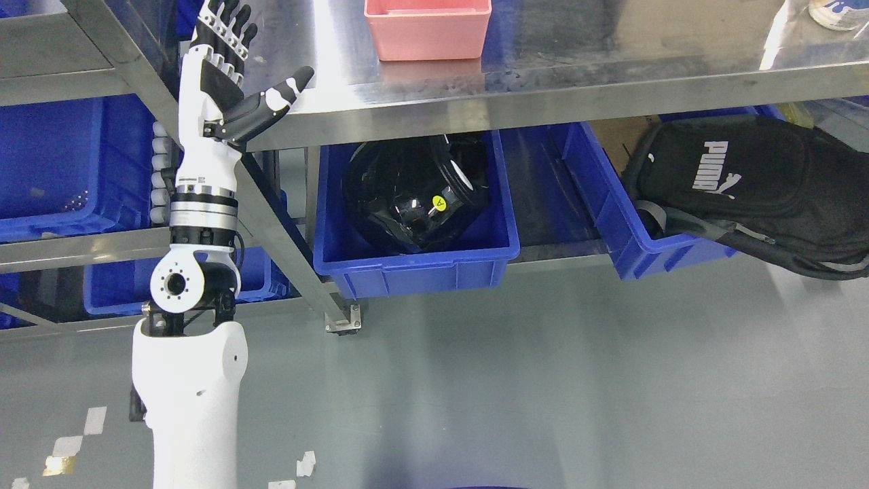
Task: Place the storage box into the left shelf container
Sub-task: 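Raise the left hand up toward the pink box on the shelf top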
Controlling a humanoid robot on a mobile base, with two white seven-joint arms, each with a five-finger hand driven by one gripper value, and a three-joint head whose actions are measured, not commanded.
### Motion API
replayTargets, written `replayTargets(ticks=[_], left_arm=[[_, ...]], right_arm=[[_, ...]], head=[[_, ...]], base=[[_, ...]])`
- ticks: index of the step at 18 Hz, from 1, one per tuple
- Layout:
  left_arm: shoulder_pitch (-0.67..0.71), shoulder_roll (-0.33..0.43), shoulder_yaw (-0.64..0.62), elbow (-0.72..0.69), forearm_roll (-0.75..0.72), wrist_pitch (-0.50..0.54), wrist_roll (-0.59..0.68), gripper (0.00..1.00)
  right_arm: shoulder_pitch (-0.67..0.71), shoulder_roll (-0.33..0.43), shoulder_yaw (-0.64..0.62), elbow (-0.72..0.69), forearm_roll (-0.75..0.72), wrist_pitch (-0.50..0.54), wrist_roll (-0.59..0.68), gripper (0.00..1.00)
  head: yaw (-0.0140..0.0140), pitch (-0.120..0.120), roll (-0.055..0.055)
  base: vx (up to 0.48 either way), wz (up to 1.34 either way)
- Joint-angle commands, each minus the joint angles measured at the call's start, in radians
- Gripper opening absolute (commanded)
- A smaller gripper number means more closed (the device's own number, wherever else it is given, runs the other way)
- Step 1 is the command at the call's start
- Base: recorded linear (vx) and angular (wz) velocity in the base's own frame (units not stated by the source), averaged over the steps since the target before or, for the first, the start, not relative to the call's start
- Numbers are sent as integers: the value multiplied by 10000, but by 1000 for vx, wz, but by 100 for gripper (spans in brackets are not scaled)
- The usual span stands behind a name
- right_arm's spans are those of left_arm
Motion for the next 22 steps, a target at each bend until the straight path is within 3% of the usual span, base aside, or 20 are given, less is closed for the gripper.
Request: replayTargets(ticks=[1, 4, 8, 12, 16, 18, 22], left_arm=[[2, 174, 241, 93, -10, -10, -23, 100], [-242, 174, 576, 185, -25, -25, -542, 100], [-1527, 174, 1436, 1057, -544, -25, -2716, 100], [-2818, 1284, 1240, 1916, -929, -25, -4194, 100], [-4534, 2744, -1148, 2852, -1726, -270, -4684, 100], [-5409, 2685, -2315, 3541, -2276, -347, -5495, 100], [-5872, 2317, -3300, 4434, -3765, -470, -6970, 100]], right_arm=[[-46, -175, 0, -174, -215, -26, -36, 100], [-46, -175, 0, -174, -215, -26, -36, 100], [-46, -175, 0, -174, -215, -41, -21, 100], [-46, -175, 0, -174, -215, -41, -36, 100], [-46, -175, -15, -174, -215, -26, -36, 100], [-46, -175, 0, -174, -215, -26, -36, 100], [-46, -175, 0, -174, -215, -26, -36, 100]], head=[[0, 0, 0], [0, 0, 0], [0, 0, 0], [0, 0, 0], [0, 0, 0], [0, 0, 0], [0, 0, 0]], base=[[0, 0], [0, 0], [0, 0], [0, 0], [0, 0], [0, 0], [0, 0]])
